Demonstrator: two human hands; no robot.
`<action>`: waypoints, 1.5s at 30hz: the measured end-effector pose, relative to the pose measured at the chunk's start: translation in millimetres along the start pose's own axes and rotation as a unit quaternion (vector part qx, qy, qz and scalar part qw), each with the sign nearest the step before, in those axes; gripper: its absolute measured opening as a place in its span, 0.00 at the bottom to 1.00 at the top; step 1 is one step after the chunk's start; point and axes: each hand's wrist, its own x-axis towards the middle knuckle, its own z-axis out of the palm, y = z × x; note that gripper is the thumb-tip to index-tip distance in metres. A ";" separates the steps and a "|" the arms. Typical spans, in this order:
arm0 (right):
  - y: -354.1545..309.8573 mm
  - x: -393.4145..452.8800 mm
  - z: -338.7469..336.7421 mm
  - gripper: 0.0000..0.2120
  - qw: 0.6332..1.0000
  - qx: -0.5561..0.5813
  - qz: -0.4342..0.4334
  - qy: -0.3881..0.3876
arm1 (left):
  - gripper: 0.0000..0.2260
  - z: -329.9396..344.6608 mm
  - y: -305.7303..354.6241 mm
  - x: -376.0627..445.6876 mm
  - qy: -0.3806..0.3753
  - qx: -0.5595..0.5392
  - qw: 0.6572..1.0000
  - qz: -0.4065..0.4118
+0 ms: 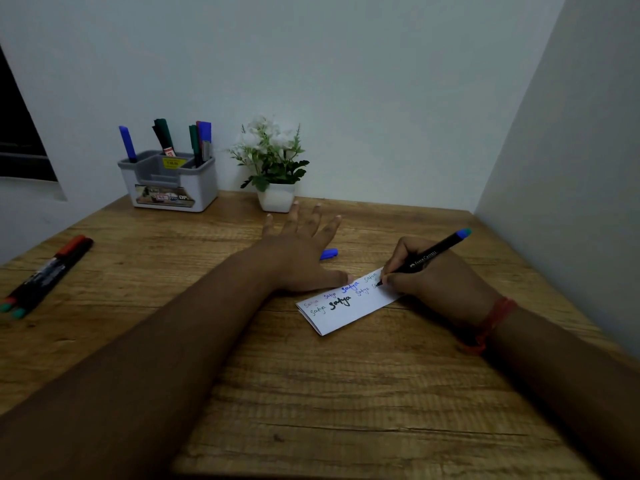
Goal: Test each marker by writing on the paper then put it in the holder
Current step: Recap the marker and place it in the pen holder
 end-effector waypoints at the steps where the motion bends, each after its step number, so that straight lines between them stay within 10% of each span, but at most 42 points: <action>1: 0.2 0.1 0.0 0.04 1.000 0.001 0.000 0.001 | 0.47 -0.2 0.0 0.0 -0.001 -0.001 1.000 -0.001; 45: 3.5 1.9 2.3 0.03 0.998 -0.023 0.012 0.048 | 0.48 -1.0 0.4 -0.1 -0.010 -0.007 1.000 0.001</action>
